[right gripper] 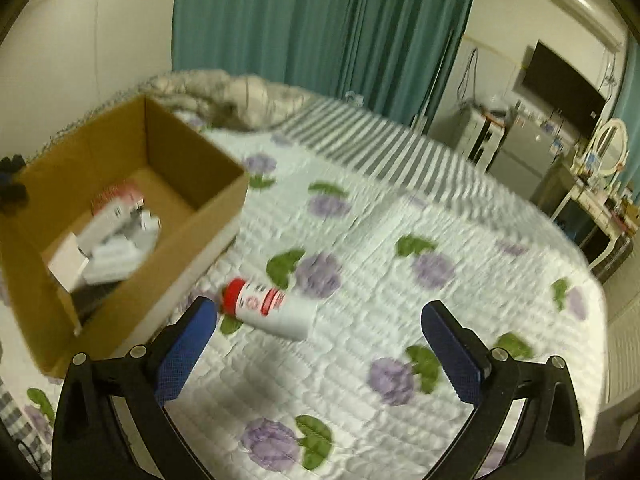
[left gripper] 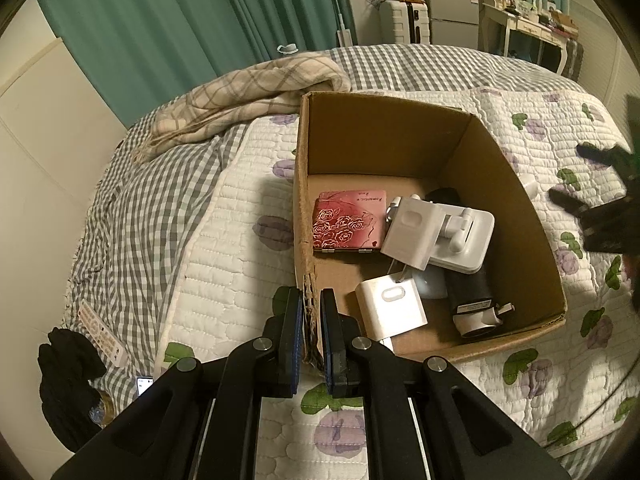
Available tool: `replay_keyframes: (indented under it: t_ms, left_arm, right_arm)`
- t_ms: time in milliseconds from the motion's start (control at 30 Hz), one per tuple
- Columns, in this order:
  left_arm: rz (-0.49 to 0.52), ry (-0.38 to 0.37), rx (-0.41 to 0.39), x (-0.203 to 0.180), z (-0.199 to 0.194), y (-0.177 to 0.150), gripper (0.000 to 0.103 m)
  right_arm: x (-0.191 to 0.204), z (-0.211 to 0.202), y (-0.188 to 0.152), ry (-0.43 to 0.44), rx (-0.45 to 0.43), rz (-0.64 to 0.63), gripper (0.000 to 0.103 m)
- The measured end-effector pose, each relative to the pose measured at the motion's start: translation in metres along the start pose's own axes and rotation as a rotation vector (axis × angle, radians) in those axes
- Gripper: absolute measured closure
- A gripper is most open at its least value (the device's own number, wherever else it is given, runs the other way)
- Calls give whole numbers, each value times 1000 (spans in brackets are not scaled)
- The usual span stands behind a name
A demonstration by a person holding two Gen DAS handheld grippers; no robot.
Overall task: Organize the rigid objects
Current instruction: 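Grasp the red-capped white bottle with the right tool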
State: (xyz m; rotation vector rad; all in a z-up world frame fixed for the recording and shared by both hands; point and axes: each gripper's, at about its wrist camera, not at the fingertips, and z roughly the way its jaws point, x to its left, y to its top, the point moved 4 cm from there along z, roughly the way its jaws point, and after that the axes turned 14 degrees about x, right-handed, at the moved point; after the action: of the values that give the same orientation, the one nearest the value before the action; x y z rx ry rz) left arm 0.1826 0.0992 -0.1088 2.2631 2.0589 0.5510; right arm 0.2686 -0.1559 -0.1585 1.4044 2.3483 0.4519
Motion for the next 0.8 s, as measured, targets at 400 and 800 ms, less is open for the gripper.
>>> replay_keyframes:
  t_ms: [400,800]
  left_arm:
    - [-3,-4,2,-2,1,0,96]
    - [-2,-10,-2,-2,0,-1,96]
  right_arm:
    - [20,59,2,22,73,26,0]
    - [21,78,9,21,88,60,1]
